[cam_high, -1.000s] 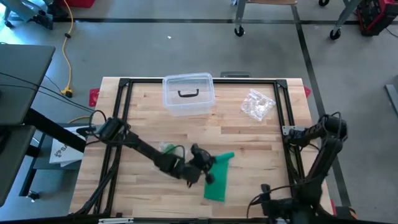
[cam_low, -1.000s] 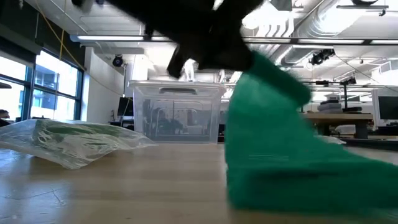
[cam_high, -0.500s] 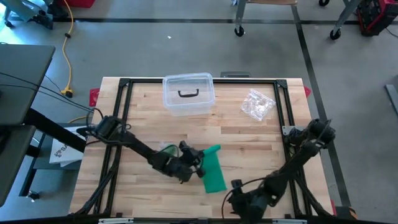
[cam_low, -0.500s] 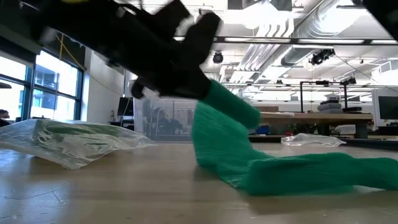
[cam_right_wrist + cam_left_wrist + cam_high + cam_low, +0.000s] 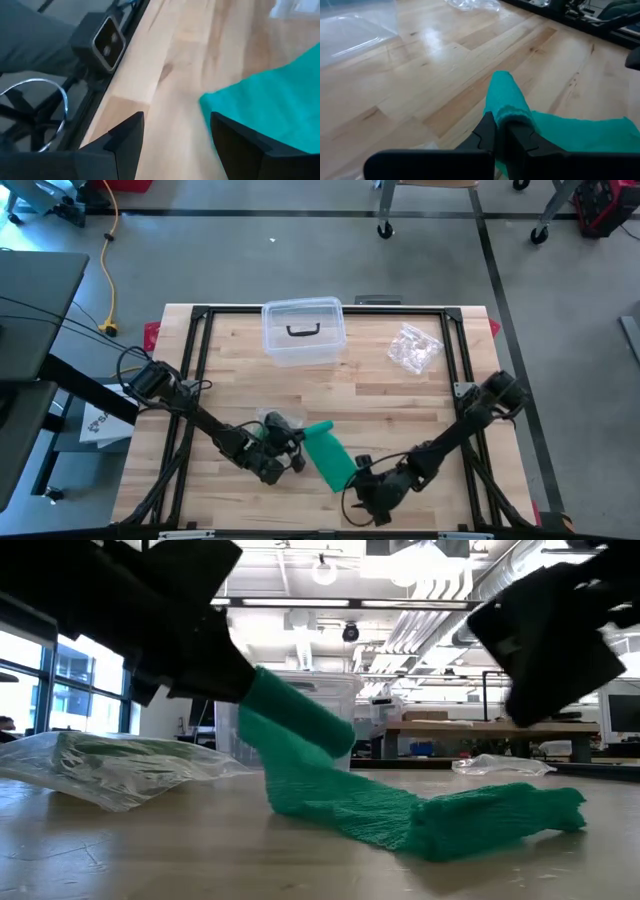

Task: Roll bandage
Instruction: Roll the dark green bandage

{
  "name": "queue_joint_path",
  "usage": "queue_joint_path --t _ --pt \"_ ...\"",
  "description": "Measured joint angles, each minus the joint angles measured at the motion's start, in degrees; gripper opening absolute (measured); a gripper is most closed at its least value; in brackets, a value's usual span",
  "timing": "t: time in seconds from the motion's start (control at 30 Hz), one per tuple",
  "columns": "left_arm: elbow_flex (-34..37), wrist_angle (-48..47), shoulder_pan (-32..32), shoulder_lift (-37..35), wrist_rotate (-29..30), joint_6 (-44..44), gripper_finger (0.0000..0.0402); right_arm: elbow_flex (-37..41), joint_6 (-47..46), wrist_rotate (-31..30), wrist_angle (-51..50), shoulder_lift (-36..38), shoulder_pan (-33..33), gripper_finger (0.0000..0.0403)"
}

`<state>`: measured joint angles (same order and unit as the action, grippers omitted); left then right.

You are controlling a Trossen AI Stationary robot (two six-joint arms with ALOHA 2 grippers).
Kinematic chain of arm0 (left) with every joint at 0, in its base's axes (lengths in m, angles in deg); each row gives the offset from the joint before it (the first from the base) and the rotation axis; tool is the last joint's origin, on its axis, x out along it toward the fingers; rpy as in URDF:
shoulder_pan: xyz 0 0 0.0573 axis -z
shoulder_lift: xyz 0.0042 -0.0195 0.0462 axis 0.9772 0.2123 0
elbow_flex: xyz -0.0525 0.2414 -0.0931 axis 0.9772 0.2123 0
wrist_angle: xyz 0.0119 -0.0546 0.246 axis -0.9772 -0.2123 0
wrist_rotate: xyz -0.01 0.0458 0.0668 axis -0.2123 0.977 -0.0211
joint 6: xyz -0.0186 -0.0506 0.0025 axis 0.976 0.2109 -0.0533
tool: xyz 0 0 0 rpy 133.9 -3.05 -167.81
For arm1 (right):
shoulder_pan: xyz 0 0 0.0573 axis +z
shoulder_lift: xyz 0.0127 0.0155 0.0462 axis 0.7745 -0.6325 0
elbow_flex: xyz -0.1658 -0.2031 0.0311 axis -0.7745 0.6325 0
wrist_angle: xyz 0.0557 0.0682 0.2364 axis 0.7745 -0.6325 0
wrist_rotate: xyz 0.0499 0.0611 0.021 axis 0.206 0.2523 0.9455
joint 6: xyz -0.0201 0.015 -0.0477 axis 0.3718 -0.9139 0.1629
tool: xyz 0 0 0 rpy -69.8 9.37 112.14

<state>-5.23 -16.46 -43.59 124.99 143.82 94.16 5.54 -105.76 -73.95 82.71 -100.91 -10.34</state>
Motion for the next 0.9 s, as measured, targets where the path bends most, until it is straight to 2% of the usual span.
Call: queue_joint_path --t 0.13,0.23,0.47,0.63,0.77,0.9 --pt "0.47 -0.19 0.0 0.0 -0.03 0.87 0.0011 1.05 2.81 -1.93 -2.33 -0.1 -0.97 0.0214" --pt "0.47 -0.16 0.0 0.0 -0.05 0.92 0.0012 1.39 4.82 -3.59 -2.8 -0.11 -1.61 0.0194" --pt "0.47 0.02 0.0 0.04 -0.08 0.92 0.0012 1.41 4.32 1.78 -1.96 -0.24 -3.96 0.0112" --pt "0.47 0.19 0.0 0.04 -0.19 0.92 0.0012 1.45 4.38 2.29 1.57 -2.81 -4.99 0.0068" --pt "0.47 0.19 0.0 0.04 -0.19 0.92 0.0012 1.45 4.38 2.44 6.14 -3.63 -5.2 0.0056" --pt "0.47 0.16 0.0 0.07 -0.19 0.89 0.0012 0.76 4.39 2.66 7.63 -3.54 -5.18 0.0066"
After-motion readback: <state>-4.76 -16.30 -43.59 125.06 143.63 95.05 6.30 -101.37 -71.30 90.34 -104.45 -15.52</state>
